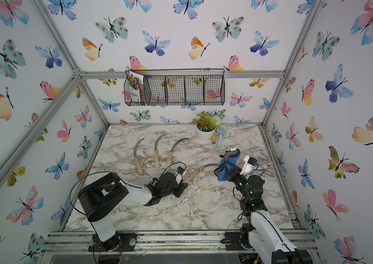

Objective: Wipe small sickles with rags
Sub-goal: Pick up the small sickle from the center of the board.

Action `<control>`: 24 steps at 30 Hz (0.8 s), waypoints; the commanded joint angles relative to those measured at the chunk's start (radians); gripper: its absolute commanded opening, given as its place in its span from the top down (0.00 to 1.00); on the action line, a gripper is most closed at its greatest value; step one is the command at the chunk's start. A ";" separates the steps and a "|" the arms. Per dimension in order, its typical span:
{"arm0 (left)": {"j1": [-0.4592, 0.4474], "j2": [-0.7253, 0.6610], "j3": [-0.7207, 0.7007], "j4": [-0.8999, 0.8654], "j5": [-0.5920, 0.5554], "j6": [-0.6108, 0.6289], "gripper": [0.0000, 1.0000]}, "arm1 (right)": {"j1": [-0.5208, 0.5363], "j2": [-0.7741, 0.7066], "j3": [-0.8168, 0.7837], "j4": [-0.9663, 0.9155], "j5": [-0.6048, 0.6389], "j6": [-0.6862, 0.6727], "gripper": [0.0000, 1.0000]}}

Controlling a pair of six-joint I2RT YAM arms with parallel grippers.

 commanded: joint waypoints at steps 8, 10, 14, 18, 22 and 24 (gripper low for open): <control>-0.030 0.028 -0.026 -0.028 -0.066 0.031 0.73 | 0.005 -0.003 -0.001 0.041 -0.009 0.005 0.98; -0.031 0.033 -0.026 -0.031 -0.075 0.037 0.77 | 0.005 -0.004 0.002 0.038 -0.013 0.004 0.98; -0.030 0.037 -0.026 -0.031 -0.081 0.042 0.83 | 0.005 -0.012 0.000 0.030 -0.006 0.001 0.98; -0.030 0.016 -0.031 -0.024 -0.084 0.048 0.91 | 0.005 -0.027 0.001 0.020 -0.006 -0.002 0.98; -0.030 -0.036 -0.041 -0.006 -0.070 0.061 1.00 | 0.005 -0.042 0.001 0.003 0.006 -0.009 0.98; -0.028 -0.071 -0.042 0.001 -0.037 0.090 1.00 | 0.005 -0.047 0.002 -0.003 0.005 -0.012 0.98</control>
